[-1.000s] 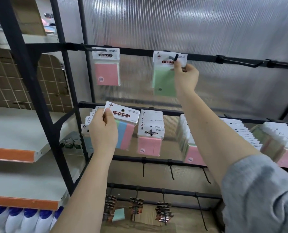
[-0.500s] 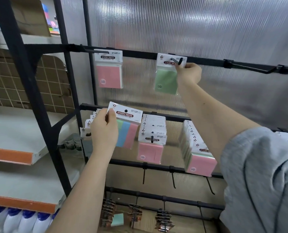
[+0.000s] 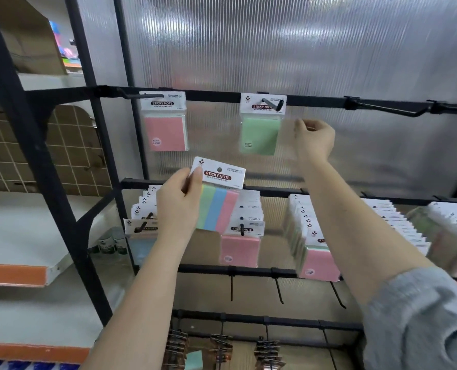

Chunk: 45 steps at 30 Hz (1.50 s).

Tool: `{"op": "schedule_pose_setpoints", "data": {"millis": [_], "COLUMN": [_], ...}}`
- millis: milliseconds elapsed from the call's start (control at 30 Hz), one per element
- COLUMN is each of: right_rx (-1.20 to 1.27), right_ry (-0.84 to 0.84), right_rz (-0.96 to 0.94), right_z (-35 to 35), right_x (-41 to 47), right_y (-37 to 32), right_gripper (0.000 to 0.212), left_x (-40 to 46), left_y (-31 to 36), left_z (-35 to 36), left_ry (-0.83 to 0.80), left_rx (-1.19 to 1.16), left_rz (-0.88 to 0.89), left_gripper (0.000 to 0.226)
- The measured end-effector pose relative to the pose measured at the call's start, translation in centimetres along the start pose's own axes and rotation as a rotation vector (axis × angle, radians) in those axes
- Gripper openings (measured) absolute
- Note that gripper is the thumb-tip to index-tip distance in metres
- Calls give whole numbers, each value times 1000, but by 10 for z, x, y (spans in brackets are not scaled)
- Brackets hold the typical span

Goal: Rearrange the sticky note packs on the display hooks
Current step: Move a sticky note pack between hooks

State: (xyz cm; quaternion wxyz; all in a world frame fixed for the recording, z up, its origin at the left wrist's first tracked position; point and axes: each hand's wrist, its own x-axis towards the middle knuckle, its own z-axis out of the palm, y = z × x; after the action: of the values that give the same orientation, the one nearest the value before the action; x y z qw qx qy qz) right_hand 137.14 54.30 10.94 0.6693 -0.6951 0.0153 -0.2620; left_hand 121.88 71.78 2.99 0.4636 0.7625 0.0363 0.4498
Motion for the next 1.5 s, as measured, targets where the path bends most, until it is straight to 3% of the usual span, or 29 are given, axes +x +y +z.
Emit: {"op": "schedule_pose_setpoints", "data": {"millis": [533,933,1133,1500], "right_rx": [-312,-570,-603,-550], "right_ry": [30,-247,-324,-316], "right_rz": [-104,-167,-147,-70], "right_z": [-141,-248,-270,-266], "right_x": [-27,4,3,-6], "right_y": [67,94,104,120], "right_gripper": [17,16,11,12], "left_x": [-24,-74,-67,-28], "left_y": [48,141,171,184], "left_z": [69,154,173,196], "left_ry": [-42,76,87,106], "left_rx": [-156,-267,-247,-260], "left_rz": [152,102,116,133], "left_gripper": [43,42,43,49]}}
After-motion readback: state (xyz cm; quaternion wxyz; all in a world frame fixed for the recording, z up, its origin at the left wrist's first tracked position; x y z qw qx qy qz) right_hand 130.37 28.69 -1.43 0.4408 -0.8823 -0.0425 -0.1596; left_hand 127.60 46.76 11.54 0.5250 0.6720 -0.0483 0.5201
